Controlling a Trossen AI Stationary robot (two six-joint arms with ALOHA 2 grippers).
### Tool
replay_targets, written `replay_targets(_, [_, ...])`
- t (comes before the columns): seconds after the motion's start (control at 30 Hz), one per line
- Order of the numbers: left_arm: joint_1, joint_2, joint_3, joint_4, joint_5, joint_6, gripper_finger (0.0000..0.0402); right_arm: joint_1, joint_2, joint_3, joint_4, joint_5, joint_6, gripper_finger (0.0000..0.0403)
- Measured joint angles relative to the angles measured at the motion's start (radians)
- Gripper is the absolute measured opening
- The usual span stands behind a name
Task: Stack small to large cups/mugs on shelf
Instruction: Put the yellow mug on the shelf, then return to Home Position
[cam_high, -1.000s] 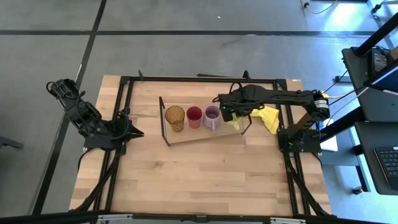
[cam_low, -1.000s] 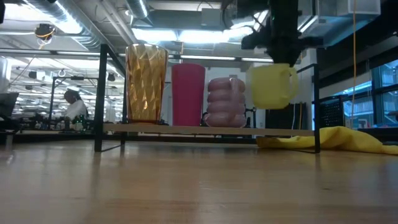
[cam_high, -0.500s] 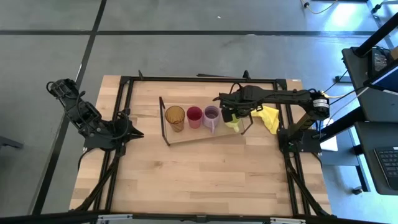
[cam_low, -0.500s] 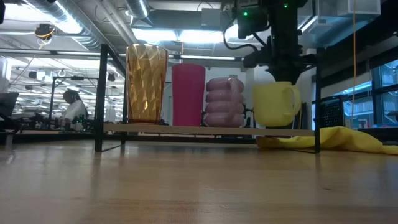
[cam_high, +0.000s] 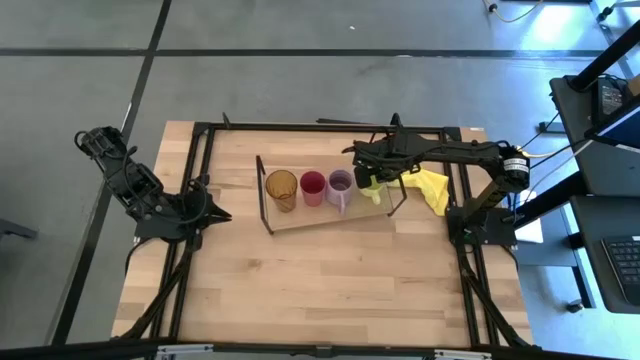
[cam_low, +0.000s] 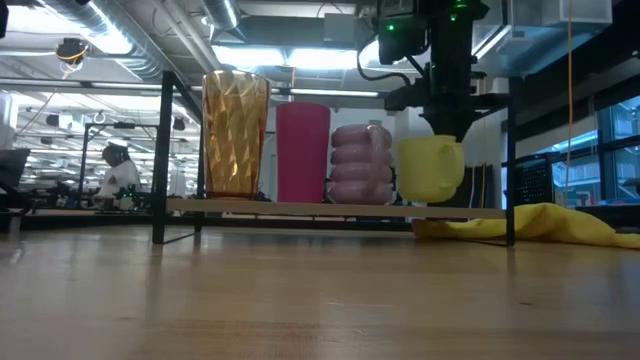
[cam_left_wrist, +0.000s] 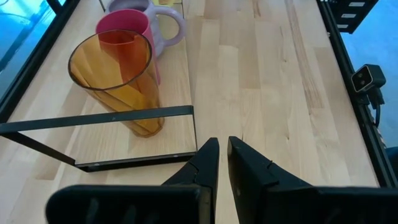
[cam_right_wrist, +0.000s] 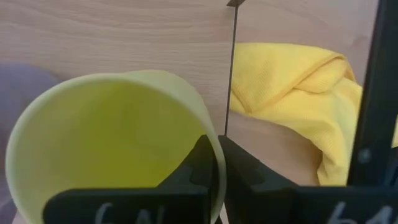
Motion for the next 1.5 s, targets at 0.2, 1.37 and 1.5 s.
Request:
replay_targets(0.2, [0.0,0.0,0.0,-0.001,0.0,0.0,0.0028,0.0,0.0,0.001,-0.001,-0.004,-0.003,0.0056])
replay_targets(1.37, [0.0,0.0,0.0,-0.003,-0.001,0.007,0.0028,0.388,0.001,0.655,-0.104,0.584,-0.266,0.0131])
replay_targets(1.5, [0.0,0.0,0.0,-0.002,0.0,0.002,0.0028,0.501,0.001,0.779,0.039,0.531,-0.293,0.0131])
